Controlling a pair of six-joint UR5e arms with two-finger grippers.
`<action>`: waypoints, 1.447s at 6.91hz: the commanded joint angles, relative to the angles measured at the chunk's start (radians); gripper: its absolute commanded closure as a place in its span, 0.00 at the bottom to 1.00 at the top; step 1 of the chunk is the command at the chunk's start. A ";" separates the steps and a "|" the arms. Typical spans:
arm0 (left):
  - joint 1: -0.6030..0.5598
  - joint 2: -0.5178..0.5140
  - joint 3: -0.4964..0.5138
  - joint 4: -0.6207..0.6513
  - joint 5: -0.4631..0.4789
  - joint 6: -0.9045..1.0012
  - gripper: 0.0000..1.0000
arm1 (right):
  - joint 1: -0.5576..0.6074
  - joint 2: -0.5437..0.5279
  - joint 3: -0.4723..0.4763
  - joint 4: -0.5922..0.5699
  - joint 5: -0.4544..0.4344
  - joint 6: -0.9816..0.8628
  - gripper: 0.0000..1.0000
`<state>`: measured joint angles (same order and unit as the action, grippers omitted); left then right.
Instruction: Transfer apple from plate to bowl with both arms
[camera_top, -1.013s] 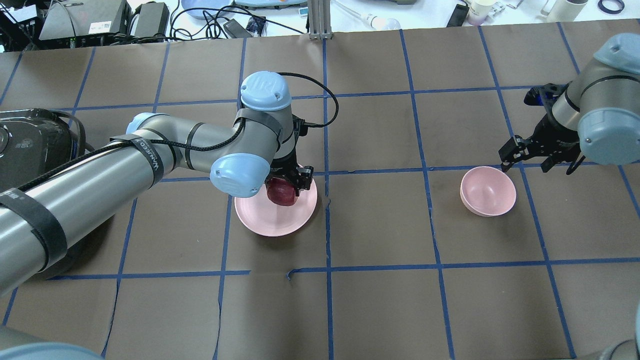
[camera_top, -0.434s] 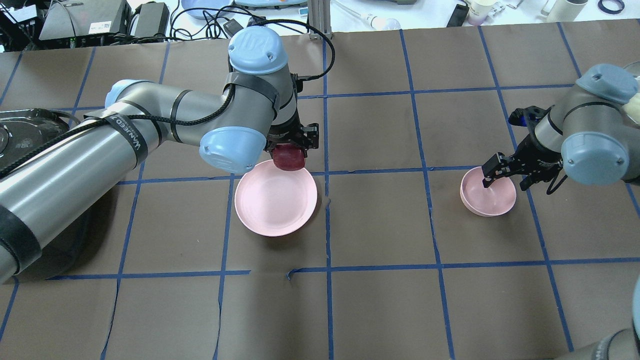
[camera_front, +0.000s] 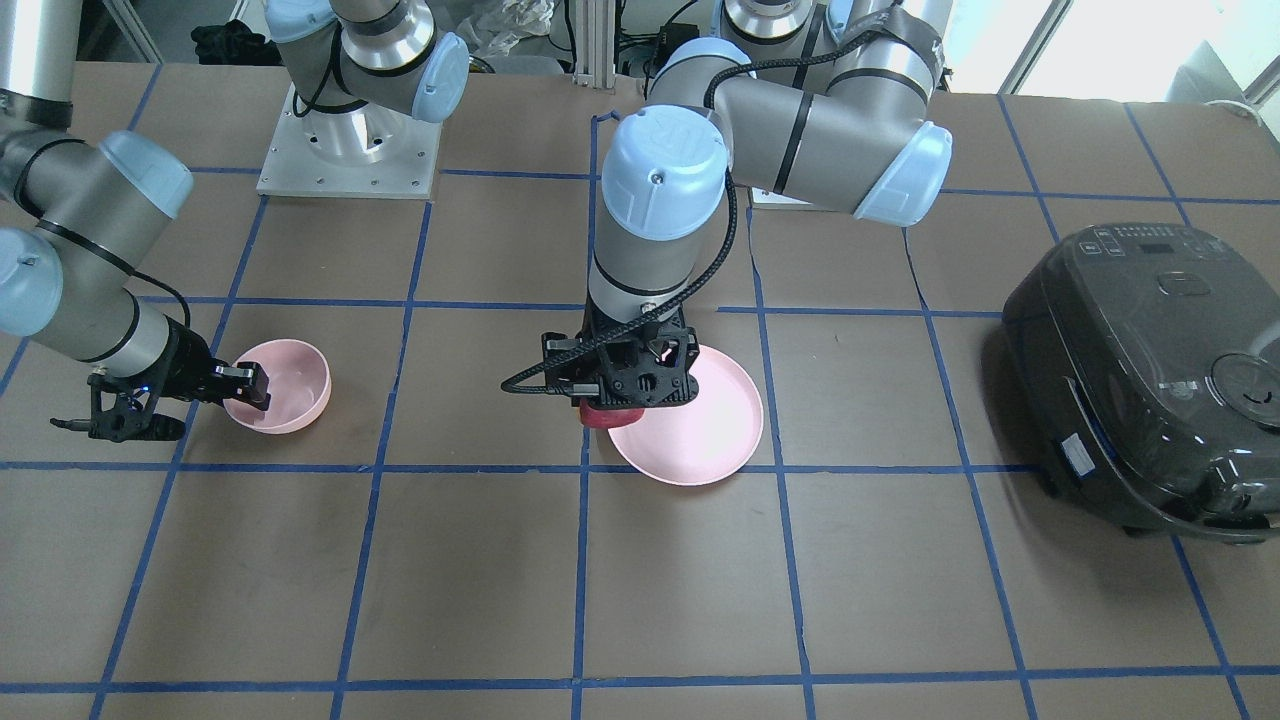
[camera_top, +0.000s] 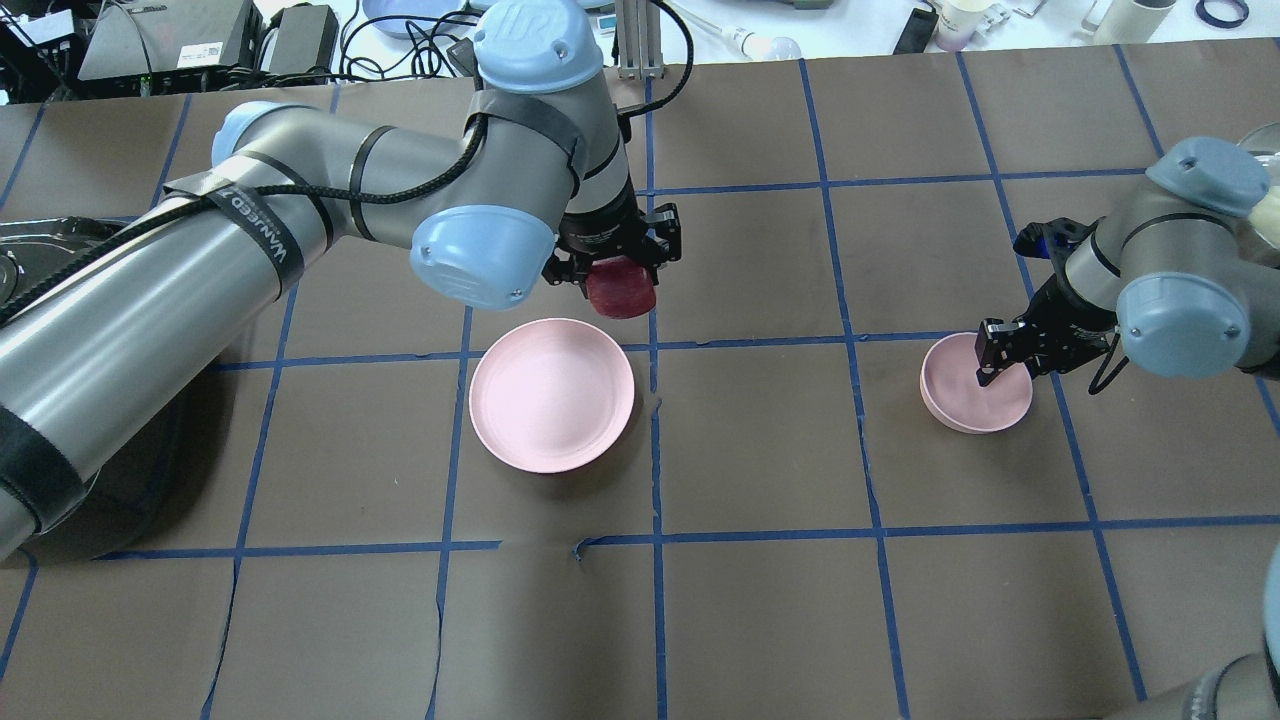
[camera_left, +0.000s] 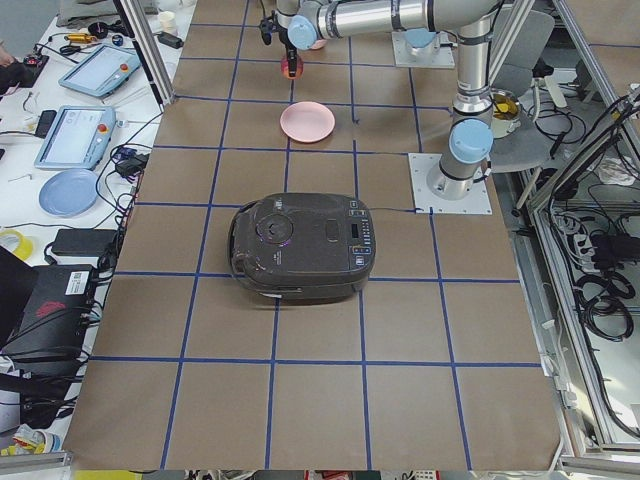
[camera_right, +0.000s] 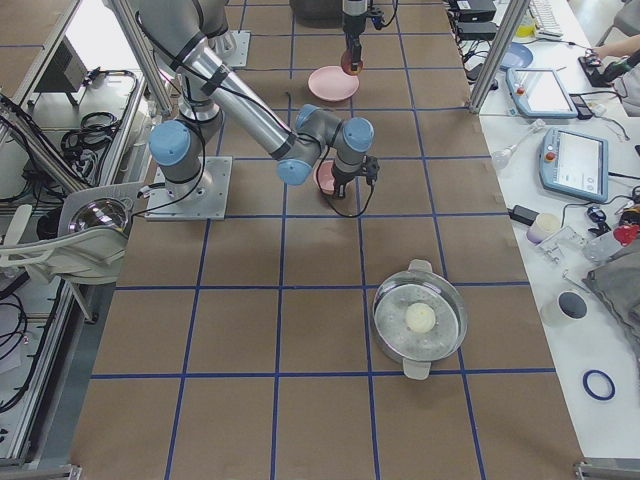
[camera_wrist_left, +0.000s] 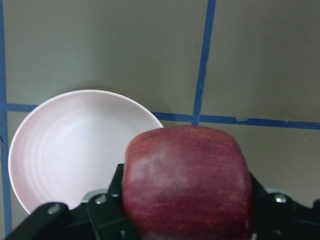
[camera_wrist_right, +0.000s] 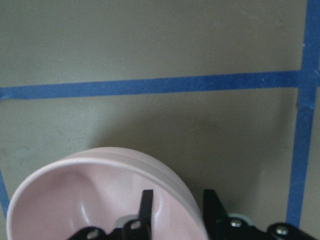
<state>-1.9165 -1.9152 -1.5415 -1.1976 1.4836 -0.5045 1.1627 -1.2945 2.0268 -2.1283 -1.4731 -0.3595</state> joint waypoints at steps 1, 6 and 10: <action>-0.027 -0.005 0.063 -0.066 -0.028 -0.098 0.85 | 0.000 -0.012 -0.008 0.004 -0.001 0.019 1.00; -0.029 -0.010 0.064 -0.053 -0.048 -0.092 0.88 | 0.272 -0.042 -0.067 0.064 0.106 0.322 1.00; -0.029 0.002 0.063 -0.054 -0.048 -0.091 0.88 | 0.432 -0.026 0.035 -0.120 0.108 0.456 1.00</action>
<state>-1.9451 -1.9192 -1.4774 -1.2516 1.4358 -0.5964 1.5536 -1.3225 2.0299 -2.1823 -1.3657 0.0596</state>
